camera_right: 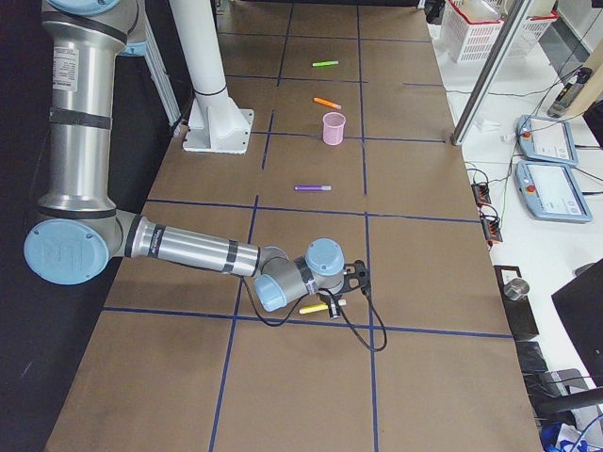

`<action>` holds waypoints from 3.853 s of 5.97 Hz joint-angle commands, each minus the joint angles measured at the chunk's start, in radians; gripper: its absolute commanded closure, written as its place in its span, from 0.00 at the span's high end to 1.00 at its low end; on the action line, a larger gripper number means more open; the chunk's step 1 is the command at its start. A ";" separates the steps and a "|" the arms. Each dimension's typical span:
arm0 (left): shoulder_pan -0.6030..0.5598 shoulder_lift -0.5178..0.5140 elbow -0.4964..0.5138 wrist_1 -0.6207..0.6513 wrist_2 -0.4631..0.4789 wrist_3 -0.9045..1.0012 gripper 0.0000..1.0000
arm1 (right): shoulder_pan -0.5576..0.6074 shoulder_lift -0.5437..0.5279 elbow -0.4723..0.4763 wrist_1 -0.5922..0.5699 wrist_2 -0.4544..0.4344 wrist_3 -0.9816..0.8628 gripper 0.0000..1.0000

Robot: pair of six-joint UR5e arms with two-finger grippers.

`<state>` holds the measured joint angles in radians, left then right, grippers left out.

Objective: Collect pens into pen holder
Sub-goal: 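Grasp the yellow highlighter with the right gripper and lift it, then carry the yellow highlighter over the lavender cup and lower it in, then release the highlighter and withdraw the right gripper while the left gripper reaches the green highlighter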

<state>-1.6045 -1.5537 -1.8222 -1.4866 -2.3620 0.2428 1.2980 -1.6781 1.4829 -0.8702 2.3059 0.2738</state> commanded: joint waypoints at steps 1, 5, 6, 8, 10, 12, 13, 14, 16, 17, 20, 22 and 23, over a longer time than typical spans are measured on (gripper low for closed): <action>0.002 0.007 0.000 -0.104 0.000 0.000 1.00 | 0.000 0.027 0.156 -0.004 0.000 0.049 0.02; 0.159 0.003 0.003 -0.259 0.001 -0.003 1.00 | -0.187 0.364 0.267 0.004 -0.016 0.218 0.01; 0.164 -0.003 0.001 -0.259 0.000 -0.002 1.00 | -0.262 0.465 0.270 0.004 -0.092 0.334 0.00; 0.169 -0.008 -0.002 -0.259 0.000 -0.002 1.00 | -0.537 0.611 0.260 -0.004 -0.458 0.459 0.00; 0.169 -0.008 -0.002 -0.259 0.000 -0.002 1.00 | -0.691 0.698 0.246 -0.007 -0.710 0.499 0.00; 0.169 -0.008 -0.003 -0.259 0.000 -0.002 1.00 | -0.782 0.739 0.193 0.002 -0.875 0.507 0.00; 0.169 -0.008 -0.002 -0.259 0.000 -0.002 1.00 | -0.816 0.727 0.192 0.005 -0.879 0.505 0.00; 0.169 -0.008 -0.002 -0.261 0.000 -0.002 1.00 | -0.847 0.701 0.194 0.005 -0.902 0.504 0.01; 0.169 -0.008 -0.002 -0.261 0.000 -0.002 1.00 | -0.920 0.680 0.191 0.014 -1.019 0.505 0.03; 0.169 -0.008 -0.002 -0.259 0.000 -0.002 1.00 | -0.934 0.678 0.188 0.019 -1.036 0.505 0.13; 0.169 -0.008 0.000 -0.258 0.000 -0.005 1.00 | -0.919 0.693 0.181 0.014 -1.053 0.640 0.99; 0.204 -0.006 -0.002 -0.259 0.001 -0.200 1.00 | -0.837 0.695 0.188 -0.013 -0.885 0.671 0.99; 0.245 -0.002 -0.003 -0.261 0.003 -0.374 1.00 | -0.765 0.710 0.200 -0.141 -0.752 0.711 0.99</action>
<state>-1.3959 -1.5589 -1.8240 -1.7457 -2.3607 0.0289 0.4680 -0.9788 1.6733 -0.9174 1.4277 0.9489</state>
